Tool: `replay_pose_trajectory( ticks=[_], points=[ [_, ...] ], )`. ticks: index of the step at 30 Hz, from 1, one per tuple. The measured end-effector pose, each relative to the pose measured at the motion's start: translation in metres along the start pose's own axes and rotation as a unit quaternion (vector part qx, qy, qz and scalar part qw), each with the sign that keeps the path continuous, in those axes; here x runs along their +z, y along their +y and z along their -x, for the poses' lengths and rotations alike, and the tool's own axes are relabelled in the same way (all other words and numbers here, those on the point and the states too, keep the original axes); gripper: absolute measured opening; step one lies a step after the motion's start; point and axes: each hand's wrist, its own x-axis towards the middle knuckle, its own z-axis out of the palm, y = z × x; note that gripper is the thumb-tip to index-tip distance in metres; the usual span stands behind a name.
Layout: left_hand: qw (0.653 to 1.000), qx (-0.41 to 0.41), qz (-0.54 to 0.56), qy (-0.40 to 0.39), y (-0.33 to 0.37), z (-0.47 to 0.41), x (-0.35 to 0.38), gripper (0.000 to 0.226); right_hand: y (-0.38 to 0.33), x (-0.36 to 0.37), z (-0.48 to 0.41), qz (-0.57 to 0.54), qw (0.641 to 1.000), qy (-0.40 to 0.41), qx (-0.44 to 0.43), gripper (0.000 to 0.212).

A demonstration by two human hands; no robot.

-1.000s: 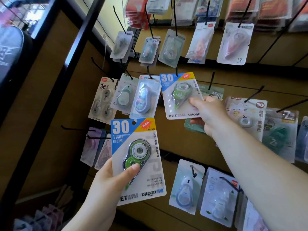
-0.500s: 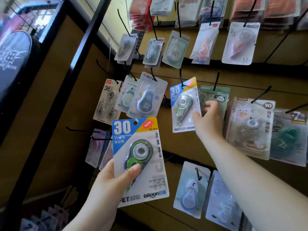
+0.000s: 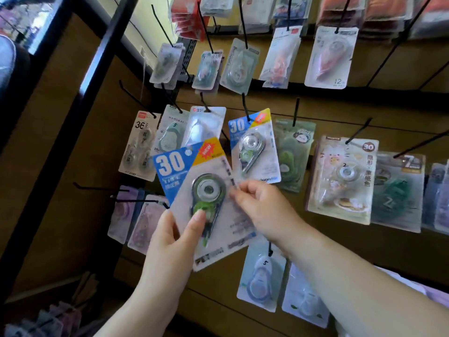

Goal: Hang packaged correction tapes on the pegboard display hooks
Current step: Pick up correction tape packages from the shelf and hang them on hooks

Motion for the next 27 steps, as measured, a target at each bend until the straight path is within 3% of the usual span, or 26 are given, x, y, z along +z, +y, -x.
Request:
replay_pose_trajectory(
  ticks=[5,8,10,17,27],
  points=[
    [0.994,0.032,-0.098,0.046,-0.014,-0.009,-0.001,0.017,-0.014,-0.029,-0.023,0.044,0.988,0.147,-0.026,0.028],
    [0.993,0.001,-0.121,0.008,-0.026,-0.009,-0.003,0.031,-0.021,-0.049,-0.042,0.054,0.980,0.192,-0.021,0.020],
    [0.989,-0.001,-0.147,-0.030,-0.031,-0.010,-0.005,0.028,-0.025,-0.059,-0.053,0.067,0.974,0.217,-0.021,0.018],
    [0.970,0.015,-0.195,-0.143,-0.033,-0.013,-0.001,0.020,-0.032,-0.064,-0.075,0.112,0.971,0.213,-0.008,0.032],
    [0.960,0.025,-0.213,-0.180,-0.033,-0.014,-0.004,0.022,-0.024,-0.060,-0.077,0.117,0.972,0.202,0.038,0.024]
  ],
)
